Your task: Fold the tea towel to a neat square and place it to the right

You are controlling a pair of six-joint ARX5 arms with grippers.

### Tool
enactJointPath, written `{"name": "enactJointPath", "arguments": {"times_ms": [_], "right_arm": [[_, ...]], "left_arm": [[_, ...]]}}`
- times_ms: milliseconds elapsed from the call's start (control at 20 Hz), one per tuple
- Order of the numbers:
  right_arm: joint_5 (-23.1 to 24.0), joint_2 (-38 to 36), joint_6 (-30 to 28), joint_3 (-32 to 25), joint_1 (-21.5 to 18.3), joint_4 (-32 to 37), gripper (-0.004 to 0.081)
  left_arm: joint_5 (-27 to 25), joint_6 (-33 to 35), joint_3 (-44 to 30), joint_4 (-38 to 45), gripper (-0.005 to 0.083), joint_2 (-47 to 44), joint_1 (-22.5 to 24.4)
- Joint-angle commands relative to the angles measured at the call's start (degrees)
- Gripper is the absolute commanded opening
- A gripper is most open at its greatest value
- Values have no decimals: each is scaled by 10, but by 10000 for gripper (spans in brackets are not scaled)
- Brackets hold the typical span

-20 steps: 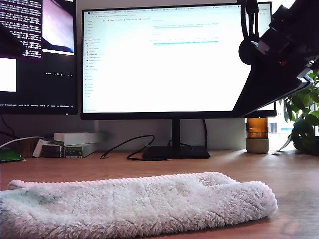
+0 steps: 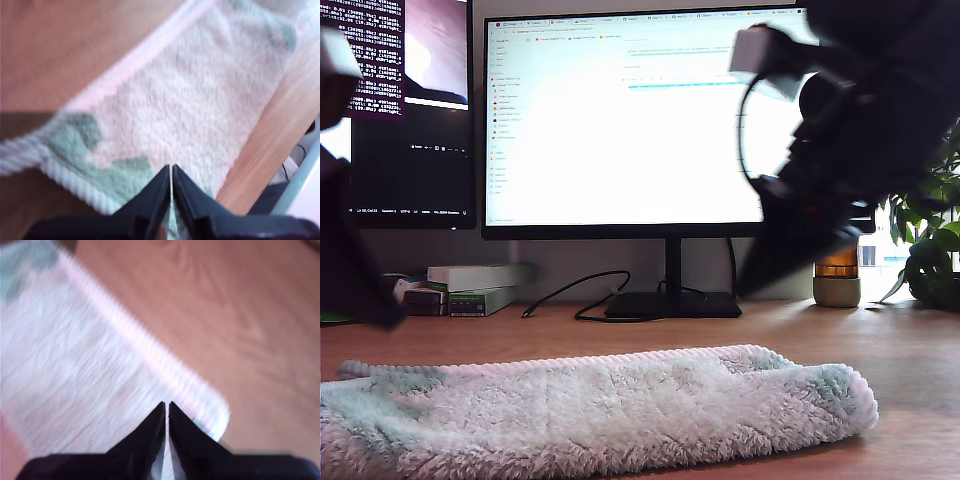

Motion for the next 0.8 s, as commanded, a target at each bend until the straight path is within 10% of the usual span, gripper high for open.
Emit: {"name": "enactJointPath", "arguments": {"times_ms": [0,750], "right_arm": [[-9,31,-6,13,-13,-11,-12],[-31,159,-47,40,-29,-16,-12]], "left_arm": [[2,3,10,-5,-24,23,-3],[-115,52,59,-43,-24,170,-19]]}}
